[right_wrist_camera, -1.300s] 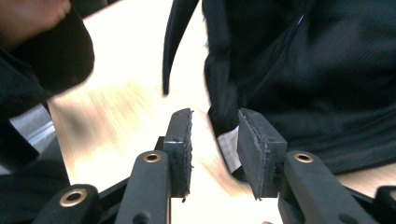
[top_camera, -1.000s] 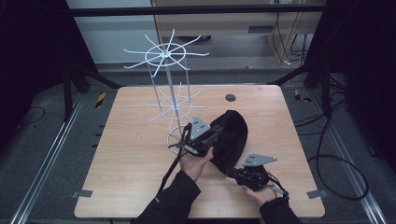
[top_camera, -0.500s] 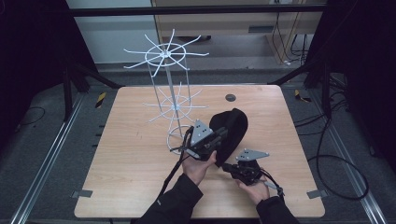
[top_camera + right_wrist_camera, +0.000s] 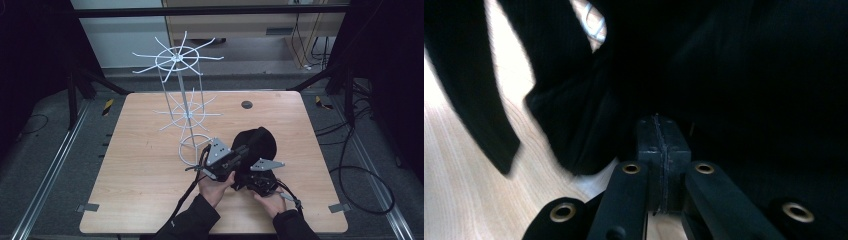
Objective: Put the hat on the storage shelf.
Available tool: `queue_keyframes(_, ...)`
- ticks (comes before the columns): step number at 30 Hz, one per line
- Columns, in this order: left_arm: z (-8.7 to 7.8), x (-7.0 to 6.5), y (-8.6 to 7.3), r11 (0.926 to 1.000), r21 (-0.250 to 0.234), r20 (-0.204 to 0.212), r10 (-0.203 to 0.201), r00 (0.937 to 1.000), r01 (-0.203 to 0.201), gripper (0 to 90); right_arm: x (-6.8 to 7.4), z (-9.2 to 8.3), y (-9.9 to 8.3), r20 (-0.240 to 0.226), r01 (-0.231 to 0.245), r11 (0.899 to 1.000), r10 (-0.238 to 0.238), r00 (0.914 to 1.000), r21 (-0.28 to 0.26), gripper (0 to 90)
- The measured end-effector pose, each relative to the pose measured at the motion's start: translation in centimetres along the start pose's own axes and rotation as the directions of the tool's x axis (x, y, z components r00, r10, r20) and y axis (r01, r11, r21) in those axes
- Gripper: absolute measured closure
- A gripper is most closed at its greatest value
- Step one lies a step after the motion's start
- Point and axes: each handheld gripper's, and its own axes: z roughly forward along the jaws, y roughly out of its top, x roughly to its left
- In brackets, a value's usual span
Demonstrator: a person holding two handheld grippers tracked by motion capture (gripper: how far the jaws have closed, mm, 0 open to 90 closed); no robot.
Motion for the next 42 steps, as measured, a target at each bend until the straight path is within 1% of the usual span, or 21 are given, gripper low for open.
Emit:
queue_keyframes(1, 0.0, -0.1, -0.3, 1.0, 0.002, -0.002, 0.006, 1.0, -0.006, 84.6, 0.0, -0.3, -0.1, 0.004, -0.007, 1.0, 0.007, 1.0, -0.001, 89.9)
queue_keyframes(3, 0.1, 0.0, -0.6, 1.0, 0.005, 0.001, -0.001, 1.0, 0.001, 84.6, -0.3, -0.9, -0.3, 0.019, -0.009, 1.0, 0.009, 0.9998, -0.013, 89.3)
queue_keyframes(4, 0.1, 0.1, -0.7, 1.0, 0.004, -0.001, -0.004, 1.0, 0.004, 84.6, -0.4, -1.3, -0.4, 0.023, -0.019, 1.0, 0.019, 0.9995, -0.02, 88.5)
queue_keyframes(6, 0.0, 0.3, -0.6, 0.9999, -0.001, 0.0, -0.01, 0.9999, 0.01, 84.6, -0.6, -2.3, -0.5, 0.052, -0.016, 0.999, 0.018, 0.9985, -0.035, 87.7)
queue_keyframes(8, -0.1, 0.5, -0.4, 0.9999, -0.005, -0.004, -0.011, 0.9999, 0.011, 84.6, -1.1, -3.4, -0.3, 0.077, -0.016, 0.997, 0.021, 0.9968, -0.069, 87.8)
queue_keyframes(9, -0.2, 0.6, -0.3, 0.9999, -0.008, -0.005, -0.015, 0.9999, 0.015, 84.6, -1.3, -4.1, -0.1, 0.084, -0.025, 0.996, 0.032, 0.996, -0.088, 88.4)
queue_keyframes(12, -0.5, 1.0, 0.2, 0.9999, -0.011, -0.015, -0.012, 0.9998, 0.012, 84.6, -2.3, -5.7, 0.3, 0.129, -0.032, 0.99, 0.049, 0.9905, -0.136, 88.7)
queue_keyframes(13, -0.5, 1.1, 0.2, 0.9999, -0.012, -0.016, -0.012, 0.9998, 0.012, 84.6, -2.8, -6.2, 0.5, 0.149, -0.032, 0.987, 0.056, 0.9873, -0.154, 88.2)
queue_keyframes(14, -0.6, 1.2, 0.3, 0.9999, -0.012, -0.019, -0.01, 0.9998, 0.01, 84.6, -3.3, -7.0, 0.7, 0.182, -0.028, 0.984, 0.06, 0.9815, -0.174, 86.9)
queue_keyframes(15, -0.7, 1.3, 0.4, 0.9999, -0.013, -0.021, -0.009, 0.9997, 0.009, 84.6, -3.3, -7.0, 0.7, 0.182, -0.028, 0.984, 0.06, 0.9815, -0.174, 86.9)
queue_keyframes(18, -0.8, 1.5, 0.5, 0.9999, -0.012, -0.027, -0.001, 0.9996, 0.001, 84.6, -4.0, -8.1, 1.2, 0.202, -0.044, 0.972, 0.092, 0.975, -0.231, 82.9)
queue_keyframes(21, -0.9, 1.6, 0.7, 0.9999, -0.01, -0.029, 0.006, 0.9995, -0.007, 84.7, -4.6, -9.0, 2.0, 0.214, -0.037, 0.962, 0.098, 0.9718, -0.272, 77.9)
queue_keyframes(23, -0.8, 1.6, 0.9, 0.9999, -0.008, -0.029, 0.014, 0.9995, -0.015, 84.7, -4.9, -9.3, 2.7, 0.206, -0.033, 0.956, 0.096, 0.9739, -0.29, 75.0)
queue_keyframes(25, -0.7, 1.5, 1.0, 0.9996, -0.002, -0.031, 0.027, 0.9992, -0.027, 84.7, -5.2, -9.2, 3.5, 0.209, -0.022, 0.955, 0.087, 0.9741, -0.294, 71.8)
queue_keyframes(27, -0.7, 1.4, 1.1, 0.9995, 0.005, -0.028, 0.033, 0.9991, -0.033, 84.6, -5.4, -9.1, 4.3, 0.223, -0.01, 0.957, 0.078, 0.9717, -0.291, 69.6)
queue_keyframes(29, -0.7, 1.4, 1.0, 0.9991, 0.014, -0.018, 0.041, 0.999, -0.041, 84.6, -5.6, -8.9, 5.1, 0.22, 0.003, 0.958, 0.063, 0.9734, -0.288, 67.8)
queue_keyframes(31, -0.6, 1.3, 0.9, 0.9983, 0.027, -0.007, 0.051, 0.9987, -0.051, 84.6, -5.7, -8.6, 5.7, 0.218, 0.015, 0.962, 0.047, 0.9748, -0.272, 66.1)
queue_keyframes(35, -0.3, 1.1, 0.8, 0.9968, 0.049, 0.015, 0.063, 0.9979, -0.064, 84.7, -5.8, -8.0, 6.5, 0.211, 0.036, 0.965, 0.02, 0.9772, -0.26, 63.4)
queue_keyframes(37, -0.2, 1.0, 0.8, 0.9959, 0.057, 0.025, 0.068, 0.9973, -0.07, 84.7, -5.7, -7.7, 6.7, 0.213, 0.052, 0.965, 0.004, 0.977, -0.256, 62.9)
queue_keyframes(41, 0.0, 0.8, 0.8, 0.9938, 0.071, 0.042, 0.082, 0.9957, -0.085, 84.7, -5.6, -7.6, 7.0, 0.203, 0.056, 0.966, -0.003, 0.9792, -0.253, 62.7)
queue_keyframes(42, 0.0, 0.8, 0.8, 0.9936, 0.073, 0.042, 0.084, 0.9956, -0.087, 84.6, -5.6, -7.6, 7.0, 0.205, 0.06, 0.964, -0.006, 0.9788, -0.259, 61.9)
